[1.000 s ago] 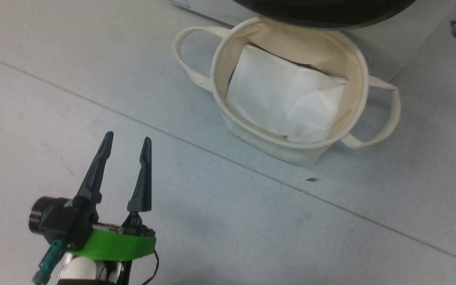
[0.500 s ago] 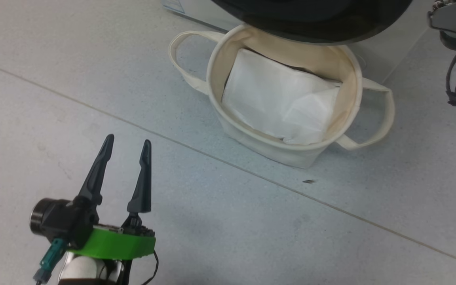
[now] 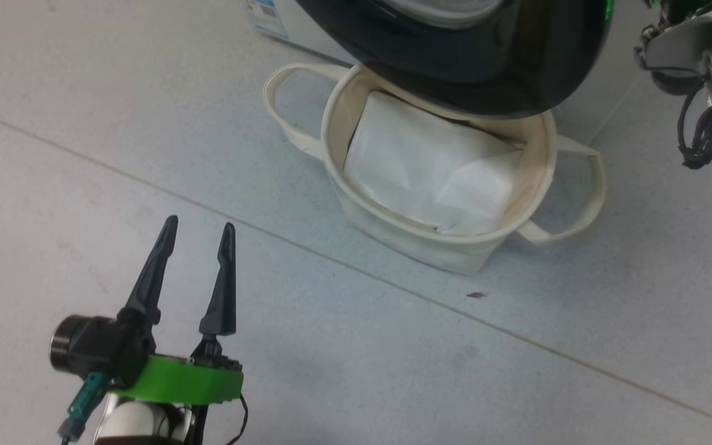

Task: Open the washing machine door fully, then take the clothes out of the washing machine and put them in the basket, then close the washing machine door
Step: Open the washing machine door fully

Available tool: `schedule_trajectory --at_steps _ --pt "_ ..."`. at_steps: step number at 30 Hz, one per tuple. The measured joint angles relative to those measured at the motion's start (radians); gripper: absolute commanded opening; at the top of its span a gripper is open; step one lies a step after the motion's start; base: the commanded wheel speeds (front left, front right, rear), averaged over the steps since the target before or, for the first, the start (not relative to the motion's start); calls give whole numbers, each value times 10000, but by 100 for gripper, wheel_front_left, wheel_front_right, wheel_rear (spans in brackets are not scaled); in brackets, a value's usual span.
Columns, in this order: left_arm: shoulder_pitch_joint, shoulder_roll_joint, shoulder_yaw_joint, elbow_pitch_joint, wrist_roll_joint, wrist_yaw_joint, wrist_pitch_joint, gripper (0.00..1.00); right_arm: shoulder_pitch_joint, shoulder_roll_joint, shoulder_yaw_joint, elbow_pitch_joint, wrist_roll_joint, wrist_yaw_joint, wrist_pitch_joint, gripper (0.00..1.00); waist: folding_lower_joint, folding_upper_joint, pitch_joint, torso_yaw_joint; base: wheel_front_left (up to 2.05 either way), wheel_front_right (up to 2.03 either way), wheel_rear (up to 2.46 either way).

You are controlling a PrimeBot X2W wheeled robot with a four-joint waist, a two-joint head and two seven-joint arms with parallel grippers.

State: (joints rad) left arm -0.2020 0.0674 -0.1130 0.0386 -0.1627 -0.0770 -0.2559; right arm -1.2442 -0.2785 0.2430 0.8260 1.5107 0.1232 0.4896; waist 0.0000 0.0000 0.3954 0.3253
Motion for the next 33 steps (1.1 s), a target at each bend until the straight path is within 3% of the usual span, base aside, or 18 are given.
schedule_trajectory --at_steps 7,15,24,33 --pt "425 -6 134 198 44 -44 0 100 385 -50 430 46 196 0 1494 0 0 0 -637 -255 0 0 0" --pt "701 -6 230 441 44 -119 0 100 1380 612 1129 -13 -59 0 1749 0 0 0 -1421 -324 0 0 0" --pt "943 -15 50 838 44 -125 2 100 2270 1442 1551 50 -69 0 1645 0 0 0 -2064 426 0 0 0" --pt "1380 36 -25 1239 117 -127 2 100 3052 1858 1797 48 82 0 1289 0 -1 0 -2874 1331 0 0 0"
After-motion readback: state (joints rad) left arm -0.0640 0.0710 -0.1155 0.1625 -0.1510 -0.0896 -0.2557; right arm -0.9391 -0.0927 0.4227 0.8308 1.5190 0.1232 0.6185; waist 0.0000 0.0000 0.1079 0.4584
